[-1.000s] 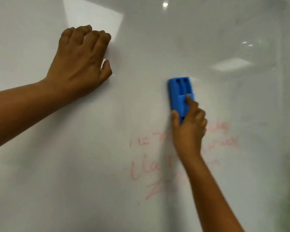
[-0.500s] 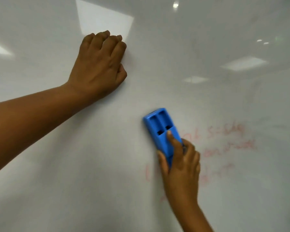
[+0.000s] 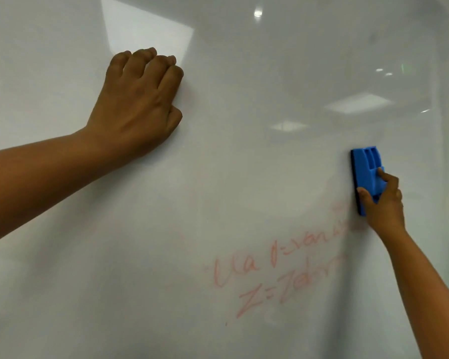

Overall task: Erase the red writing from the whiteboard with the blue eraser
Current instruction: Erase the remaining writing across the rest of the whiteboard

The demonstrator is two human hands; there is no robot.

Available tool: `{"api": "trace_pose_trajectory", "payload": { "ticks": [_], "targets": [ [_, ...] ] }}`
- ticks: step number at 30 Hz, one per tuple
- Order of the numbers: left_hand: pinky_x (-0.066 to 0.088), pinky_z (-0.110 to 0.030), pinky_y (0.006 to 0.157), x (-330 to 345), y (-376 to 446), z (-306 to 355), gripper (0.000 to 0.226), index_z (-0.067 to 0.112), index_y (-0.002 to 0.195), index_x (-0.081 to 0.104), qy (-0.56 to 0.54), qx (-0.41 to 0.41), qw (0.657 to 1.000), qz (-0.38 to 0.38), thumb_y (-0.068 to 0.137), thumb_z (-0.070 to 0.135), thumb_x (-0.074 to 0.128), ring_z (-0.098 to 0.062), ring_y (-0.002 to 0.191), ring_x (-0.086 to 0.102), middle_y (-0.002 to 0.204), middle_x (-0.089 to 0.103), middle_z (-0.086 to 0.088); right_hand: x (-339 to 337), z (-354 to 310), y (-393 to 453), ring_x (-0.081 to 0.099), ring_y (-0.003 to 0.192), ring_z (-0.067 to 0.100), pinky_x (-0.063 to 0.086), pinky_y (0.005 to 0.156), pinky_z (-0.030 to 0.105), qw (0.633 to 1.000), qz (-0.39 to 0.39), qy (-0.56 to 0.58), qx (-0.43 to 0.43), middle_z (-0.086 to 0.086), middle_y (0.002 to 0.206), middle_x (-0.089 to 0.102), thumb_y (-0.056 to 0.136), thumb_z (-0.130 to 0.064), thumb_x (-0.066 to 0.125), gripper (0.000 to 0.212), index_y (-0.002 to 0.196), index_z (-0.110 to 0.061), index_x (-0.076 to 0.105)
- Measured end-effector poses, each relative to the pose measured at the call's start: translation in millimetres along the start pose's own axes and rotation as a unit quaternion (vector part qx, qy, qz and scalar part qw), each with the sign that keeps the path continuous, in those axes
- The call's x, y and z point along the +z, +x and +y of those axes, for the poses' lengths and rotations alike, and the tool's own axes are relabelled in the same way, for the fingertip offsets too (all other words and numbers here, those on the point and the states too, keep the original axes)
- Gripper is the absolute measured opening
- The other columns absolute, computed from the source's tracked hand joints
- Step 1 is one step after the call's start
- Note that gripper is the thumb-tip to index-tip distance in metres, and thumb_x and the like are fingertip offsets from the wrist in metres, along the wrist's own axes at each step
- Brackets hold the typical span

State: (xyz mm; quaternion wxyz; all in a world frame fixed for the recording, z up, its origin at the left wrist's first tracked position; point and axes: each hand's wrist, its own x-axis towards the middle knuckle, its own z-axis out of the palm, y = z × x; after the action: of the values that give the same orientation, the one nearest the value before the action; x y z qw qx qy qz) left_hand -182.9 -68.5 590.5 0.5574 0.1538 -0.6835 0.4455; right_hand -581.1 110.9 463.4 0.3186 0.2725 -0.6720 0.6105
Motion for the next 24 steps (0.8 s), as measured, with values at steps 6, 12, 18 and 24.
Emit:
{"api": "trace_pose_trajectory", "payload": {
  "ticks": [6,12,18,24],
  "targets": [
    [0.025,-0.053,0.100,1.3,-0.1,-1.3,0.046,-0.007,0.122,0.046,-0.005,0.004,1.000,-0.001,0.083,0.015,0.037,-0.046,0.123,0.038,0.132,0.047,-0.027,-7.8,23.5,21.4,0.049,0.109,0.044,0.047,0.077,0.046,0.992,0.004,0.016,0.122,0.024,0.134,0.039,0.091,-0.025,0.056,0.055,0.138,-0.025,0.027],
    [0.026,-0.055,0.100,2.1,0.5,-0.2,0.045,-0.008,0.121,0.045,-0.005,0.013,1.000,0.000,0.083,0.015,0.037,-0.048,0.122,0.038,0.132,0.046,-0.029,5.6,4.6,-10.8,0.046,0.113,0.043,0.045,0.091,0.055,0.991,0.041,0.037,0.124,0.022,0.133,0.039,0.091,-0.023,0.057,0.052,0.136,-0.024,0.032],
    [0.026,-0.055,0.099,1.9,0.4,0.5,0.045,-0.008,0.120,0.045,-0.003,0.010,1.000,0.004,0.083,0.015,0.036,-0.048,0.122,0.038,0.130,0.047,-0.029,36.2,-67.2,-93.0,0.037,0.119,0.042,0.031,0.100,0.043,0.997,0.066,0.036,0.011,0.024,0.132,0.040,0.089,-0.015,0.057,0.052,0.137,-0.014,0.037],
    [0.025,-0.055,0.101,1.8,-0.3,-0.1,0.046,-0.008,0.122,0.045,-0.007,0.008,1.000,-0.001,0.084,0.015,0.036,-0.047,0.124,0.037,0.132,0.046,-0.028,64.7,-154.7,-210.2,0.051,0.105,0.044,0.047,0.087,0.047,0.986,0.050,0.032,-0.156,0.027,0.123,0.049,0.077,-0.006,0.070,0.062,0.133,-0.019,0.044]
  ]
}}
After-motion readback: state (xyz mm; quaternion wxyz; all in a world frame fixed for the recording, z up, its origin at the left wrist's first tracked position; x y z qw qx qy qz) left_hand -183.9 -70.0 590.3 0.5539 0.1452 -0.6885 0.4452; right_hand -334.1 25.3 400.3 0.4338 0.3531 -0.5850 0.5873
